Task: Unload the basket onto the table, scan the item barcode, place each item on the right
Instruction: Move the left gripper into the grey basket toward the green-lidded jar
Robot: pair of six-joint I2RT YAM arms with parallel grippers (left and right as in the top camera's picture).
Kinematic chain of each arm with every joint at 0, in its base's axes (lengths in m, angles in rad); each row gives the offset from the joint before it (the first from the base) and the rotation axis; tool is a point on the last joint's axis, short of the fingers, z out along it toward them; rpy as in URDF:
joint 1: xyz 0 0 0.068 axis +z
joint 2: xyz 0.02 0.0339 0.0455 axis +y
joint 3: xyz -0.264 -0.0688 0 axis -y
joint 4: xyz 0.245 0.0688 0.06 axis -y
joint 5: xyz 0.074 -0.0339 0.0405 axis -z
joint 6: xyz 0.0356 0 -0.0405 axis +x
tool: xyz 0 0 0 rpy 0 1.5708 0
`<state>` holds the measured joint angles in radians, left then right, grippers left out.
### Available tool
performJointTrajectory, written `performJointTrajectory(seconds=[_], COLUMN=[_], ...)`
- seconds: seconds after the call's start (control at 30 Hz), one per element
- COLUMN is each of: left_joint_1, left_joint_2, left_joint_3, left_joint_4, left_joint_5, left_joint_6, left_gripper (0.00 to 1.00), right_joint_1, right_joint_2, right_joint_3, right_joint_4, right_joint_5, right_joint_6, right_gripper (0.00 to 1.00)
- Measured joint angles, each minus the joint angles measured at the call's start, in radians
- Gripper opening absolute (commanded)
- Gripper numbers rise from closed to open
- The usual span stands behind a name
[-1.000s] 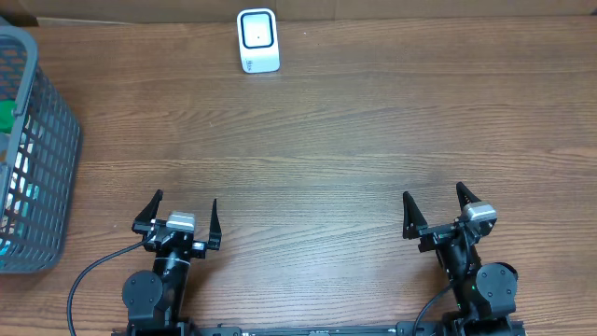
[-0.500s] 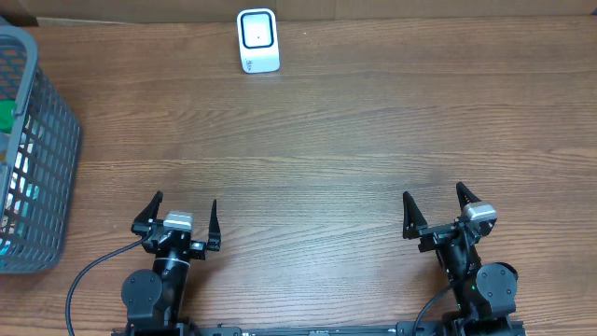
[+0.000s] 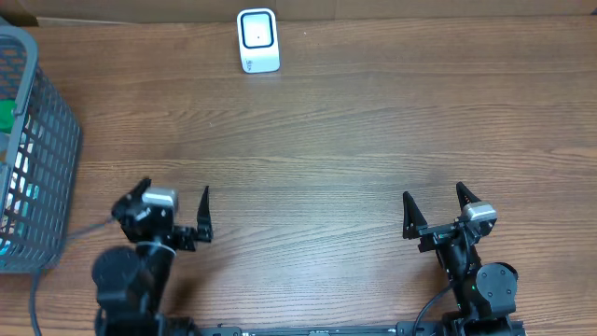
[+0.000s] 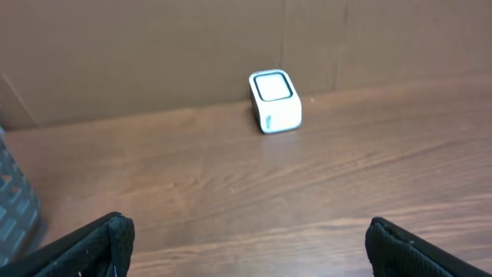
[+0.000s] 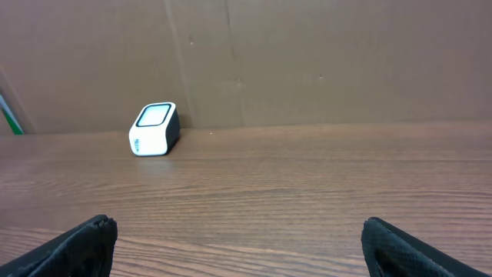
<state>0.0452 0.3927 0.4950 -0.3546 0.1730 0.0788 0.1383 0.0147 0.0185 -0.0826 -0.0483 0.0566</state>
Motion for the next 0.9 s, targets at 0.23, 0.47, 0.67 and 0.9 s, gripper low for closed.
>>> performJointTrajectory(seconds=[0.23, 0.47, 0.67, 0.9], left_joint_1=[0.000, 0.000, 0.000, 0.005], left_joint_2=[0.343, 0.748, 0.930, 1.031], left_joint_3=[0.413, 0.980, 1.181, 1.199], left_joint_4=[-0.301, -0.793, -0.896, -0.867], left_joint_5=[0.038, 0.083, 0.115, 0.119], left_joint_6=[-0.026, -0.041, -0.047, -0.076], left_gripper=[1.00, 1.00, 0.99, 1.00], right_joint_1=[0.000, 0.000, 0.000, 0.000], right_joint_2=[0.000, 0.000, 0.000, 0.000], right_joint_3=[0.000, 0.000, 0.000, 0.000], right_joint_4=[0.000, 0.000, -0.001, 0.000], right_joint_5=[-0.001, 0.000, 0.000, 0.000], right_joint_6=[0.000, 0.000, 0.000, 0.000], right_gripper=[1.00, 1.00, 1.00, 1.00])
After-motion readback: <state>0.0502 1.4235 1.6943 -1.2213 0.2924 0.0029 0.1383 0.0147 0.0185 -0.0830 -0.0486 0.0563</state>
